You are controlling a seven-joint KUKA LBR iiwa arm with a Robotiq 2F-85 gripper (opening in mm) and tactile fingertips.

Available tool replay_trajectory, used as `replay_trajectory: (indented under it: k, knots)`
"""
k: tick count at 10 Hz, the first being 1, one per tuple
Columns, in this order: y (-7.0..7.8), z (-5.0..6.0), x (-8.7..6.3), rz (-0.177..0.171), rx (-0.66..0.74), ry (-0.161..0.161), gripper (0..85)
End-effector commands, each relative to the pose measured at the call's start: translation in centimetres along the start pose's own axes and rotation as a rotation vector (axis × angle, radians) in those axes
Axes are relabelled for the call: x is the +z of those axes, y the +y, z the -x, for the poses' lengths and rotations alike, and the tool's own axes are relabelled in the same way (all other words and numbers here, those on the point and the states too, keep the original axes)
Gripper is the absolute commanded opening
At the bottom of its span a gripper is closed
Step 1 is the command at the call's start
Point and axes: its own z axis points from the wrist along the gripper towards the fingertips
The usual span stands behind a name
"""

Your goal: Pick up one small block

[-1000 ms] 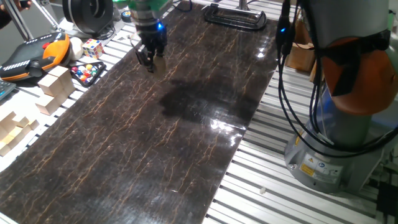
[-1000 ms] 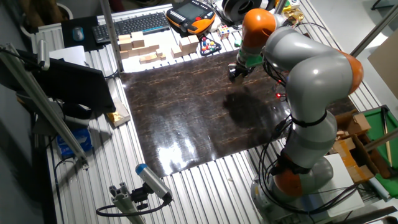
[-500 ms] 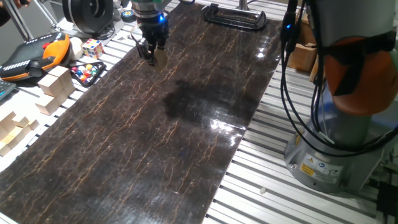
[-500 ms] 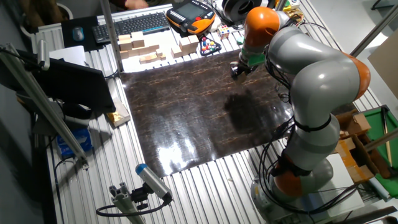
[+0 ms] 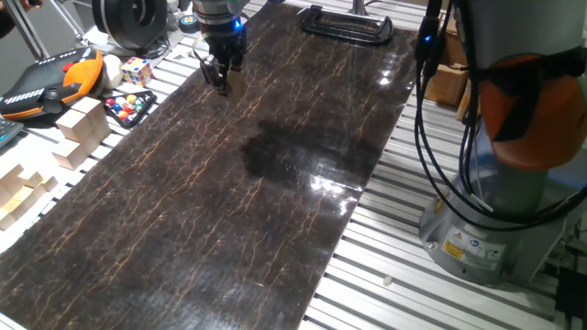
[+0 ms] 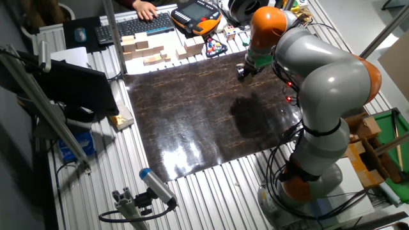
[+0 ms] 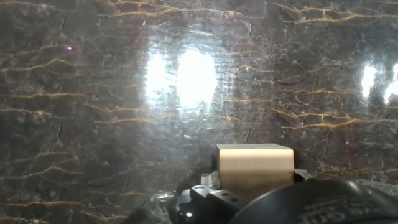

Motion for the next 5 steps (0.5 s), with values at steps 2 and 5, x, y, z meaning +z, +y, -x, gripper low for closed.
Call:
replay_trajectory:
  k: [2, 5]
  knots:
    - [-0.02, 0.01, -0.05, 0.003, -0.001, -0.005, 0.7]
    - [0.03, 0.01, -0.09, 0.007, 0.006, -0.013, 0.7]
